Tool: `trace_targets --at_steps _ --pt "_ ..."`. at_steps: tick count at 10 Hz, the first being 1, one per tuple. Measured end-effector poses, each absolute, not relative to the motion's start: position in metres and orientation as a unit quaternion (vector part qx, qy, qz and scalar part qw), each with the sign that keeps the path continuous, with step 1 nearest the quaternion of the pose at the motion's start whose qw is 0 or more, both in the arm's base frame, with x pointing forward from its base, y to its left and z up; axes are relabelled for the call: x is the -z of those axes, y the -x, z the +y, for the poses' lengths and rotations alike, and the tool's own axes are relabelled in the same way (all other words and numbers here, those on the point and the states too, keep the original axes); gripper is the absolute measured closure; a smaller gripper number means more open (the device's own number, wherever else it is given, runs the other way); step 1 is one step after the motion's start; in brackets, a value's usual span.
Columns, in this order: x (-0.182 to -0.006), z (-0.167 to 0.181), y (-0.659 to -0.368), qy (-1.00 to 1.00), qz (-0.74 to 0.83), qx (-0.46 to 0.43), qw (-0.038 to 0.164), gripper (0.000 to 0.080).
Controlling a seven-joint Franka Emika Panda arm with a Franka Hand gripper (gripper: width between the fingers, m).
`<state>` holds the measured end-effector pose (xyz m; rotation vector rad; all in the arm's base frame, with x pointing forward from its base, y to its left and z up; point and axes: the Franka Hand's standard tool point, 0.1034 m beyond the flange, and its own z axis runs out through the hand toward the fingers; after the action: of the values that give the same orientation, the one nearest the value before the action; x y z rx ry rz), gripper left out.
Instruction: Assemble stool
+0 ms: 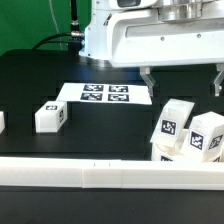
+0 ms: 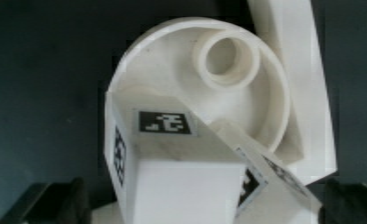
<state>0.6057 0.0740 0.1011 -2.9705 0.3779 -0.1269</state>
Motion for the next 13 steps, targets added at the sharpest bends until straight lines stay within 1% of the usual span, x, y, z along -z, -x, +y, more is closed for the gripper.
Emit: trace_targets --at_steps 1,4,5,6,8,11,13 --pt "-0.101 0.075 -0.606 0.995 0.056 0.048 0.062 0.0150" --pt "-0.101 0.080 -0.608 0.990 -0.120 0.067 0.041 0.0150" --pt "-0.100 0.078 -0.607 0.983 -0.165 0.066 0.038 0.0150" --pt "-0.100 0.077 -0.607 0.982 -0.174 0.066 0.036 0.0150" --pt "-0.100 0.071 -0.608 0.965 -0.253 0.065 0.022 0.0150" --pt "-0.092 0.056 -0.606 0.920 -0.388 0.055 0.000 0.0150" --pt "-0.084 0.050 -0.604 0.902 -0.430 0.047 -0.005 0.0150"
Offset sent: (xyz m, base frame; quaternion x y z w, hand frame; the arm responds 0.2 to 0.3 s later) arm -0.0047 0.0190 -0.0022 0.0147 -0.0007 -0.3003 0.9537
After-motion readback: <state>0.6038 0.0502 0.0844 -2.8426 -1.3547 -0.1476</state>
